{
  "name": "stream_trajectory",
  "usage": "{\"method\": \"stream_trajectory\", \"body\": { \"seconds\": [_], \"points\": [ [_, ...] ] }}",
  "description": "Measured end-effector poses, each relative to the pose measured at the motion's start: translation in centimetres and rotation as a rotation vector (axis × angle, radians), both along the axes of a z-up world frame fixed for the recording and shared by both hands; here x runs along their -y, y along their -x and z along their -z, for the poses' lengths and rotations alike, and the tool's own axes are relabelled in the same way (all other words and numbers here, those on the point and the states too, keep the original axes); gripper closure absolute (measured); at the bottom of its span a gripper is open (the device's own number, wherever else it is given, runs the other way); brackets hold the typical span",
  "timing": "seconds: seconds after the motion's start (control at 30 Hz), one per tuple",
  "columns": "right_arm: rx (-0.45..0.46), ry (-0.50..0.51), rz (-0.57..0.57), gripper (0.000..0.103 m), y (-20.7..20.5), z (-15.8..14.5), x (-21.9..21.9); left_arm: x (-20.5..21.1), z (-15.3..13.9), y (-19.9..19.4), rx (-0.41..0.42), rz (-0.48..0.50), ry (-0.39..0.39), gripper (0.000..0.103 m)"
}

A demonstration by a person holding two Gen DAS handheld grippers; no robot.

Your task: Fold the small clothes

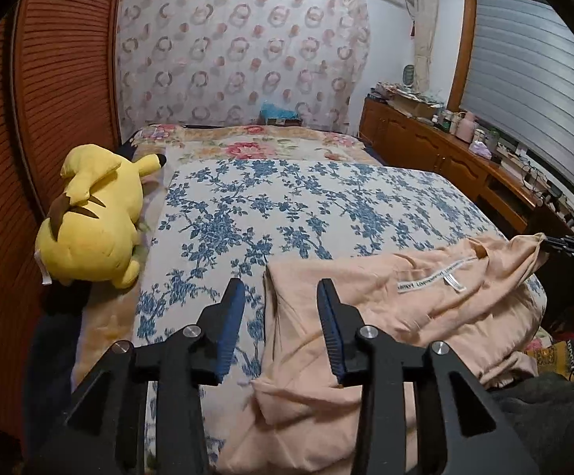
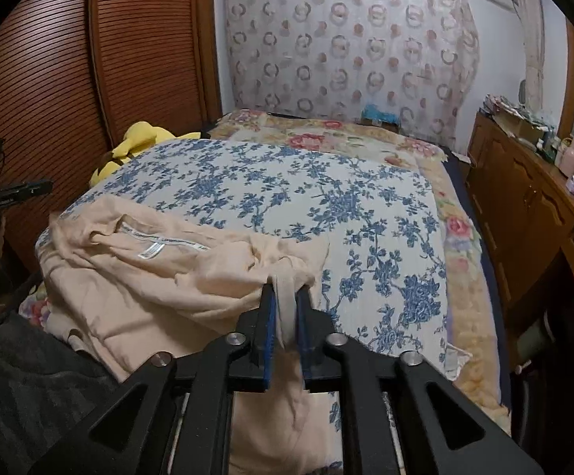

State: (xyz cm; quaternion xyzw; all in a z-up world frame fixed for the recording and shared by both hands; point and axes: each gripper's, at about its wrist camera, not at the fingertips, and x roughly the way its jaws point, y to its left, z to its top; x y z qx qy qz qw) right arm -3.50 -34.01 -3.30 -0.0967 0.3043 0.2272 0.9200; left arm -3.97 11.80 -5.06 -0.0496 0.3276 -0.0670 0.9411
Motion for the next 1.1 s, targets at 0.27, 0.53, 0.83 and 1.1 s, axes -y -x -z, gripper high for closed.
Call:
{"method": "stream_trajectory", "body": {
  "seconds": [0.27, 0.53, 0.83, 1.1],
  "points": [
    [0.035, 0.019, 0.01, 0.055, -4.1, -0.4, -0.5, 0.1, 1.8, -5.6, -0.068, 0.039, -0.013, 0.037],
    [-0.083, 0.013, -0.001, 0.055, -10.0, 3.3, -2.1, 1.4, 4.2, -9.6, -0.156, 0.056, -0.049, 0.037],
    [-0.157, 0.055, -0.021, 0.054, -12.7, 5.2, -3.8, 2.2, 5.9, -10.3, -0.23, 0.082, -0.073, 0.037],
    [-0.181, 0.054, -0.003, 0.053, -13.8, 6.6, -4.1, 2.9, 6.9, -10.2, -0.25, 0.126, -0.087, 0.053]
  ]
}}
